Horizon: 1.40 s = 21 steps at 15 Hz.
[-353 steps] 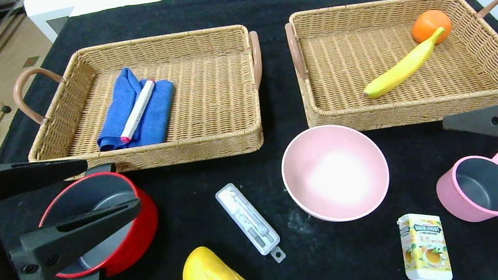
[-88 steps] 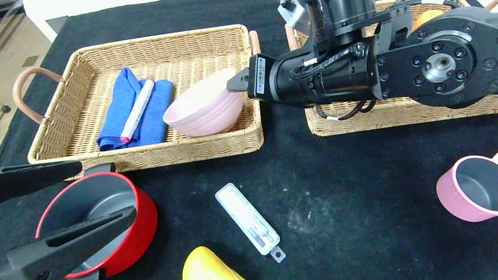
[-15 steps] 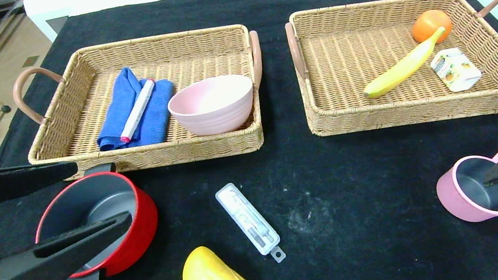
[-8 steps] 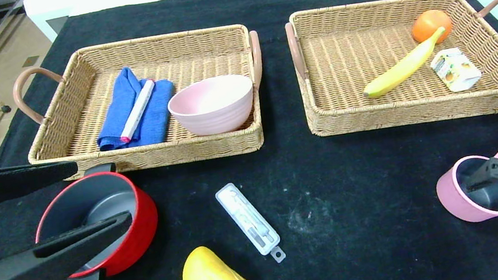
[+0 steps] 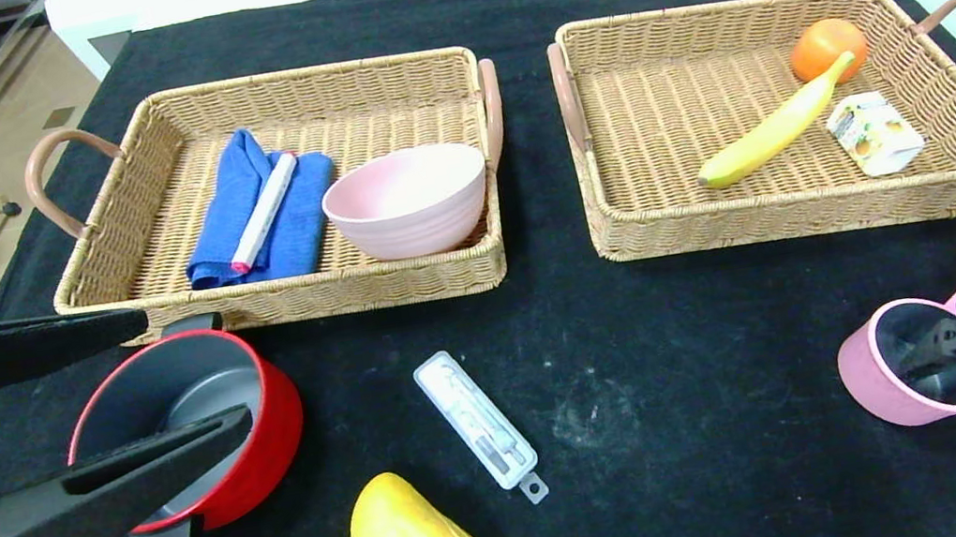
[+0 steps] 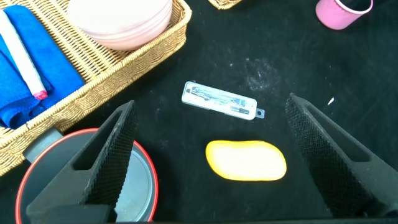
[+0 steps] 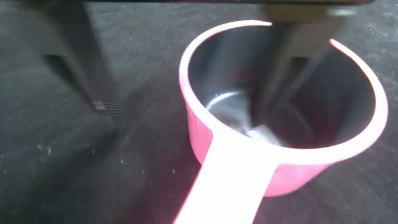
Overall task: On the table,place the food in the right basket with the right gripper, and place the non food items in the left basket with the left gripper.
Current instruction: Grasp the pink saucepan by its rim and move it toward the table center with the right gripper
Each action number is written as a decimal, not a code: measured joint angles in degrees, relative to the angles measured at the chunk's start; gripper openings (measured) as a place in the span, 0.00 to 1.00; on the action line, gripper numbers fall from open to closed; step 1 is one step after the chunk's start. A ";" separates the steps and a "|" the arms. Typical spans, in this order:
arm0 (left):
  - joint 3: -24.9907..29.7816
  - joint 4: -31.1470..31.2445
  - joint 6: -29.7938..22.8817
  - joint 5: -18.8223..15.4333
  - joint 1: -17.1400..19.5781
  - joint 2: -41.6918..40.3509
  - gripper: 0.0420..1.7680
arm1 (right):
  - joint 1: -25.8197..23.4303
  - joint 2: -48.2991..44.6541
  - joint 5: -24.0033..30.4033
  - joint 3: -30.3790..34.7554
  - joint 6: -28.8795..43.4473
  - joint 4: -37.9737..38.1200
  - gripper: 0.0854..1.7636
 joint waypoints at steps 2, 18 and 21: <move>0.02 0.07 0.02 0.00 0.00 -0.09 0.97 | 0.00 0.04 0.83 0.63 0.00 -1.06 0.59; 0.13 0.13 0.02 0.00 -0.02 -0.23 0.97 | 0.06 -1.10 3.56 0.52 -0.52 -1.34 0.06; 0.02 0.20 0.02 0.02 -0.02 -0.41 0.97 | 1.05 -2.17 3.79 0.17 -1.60 -1.45 0.06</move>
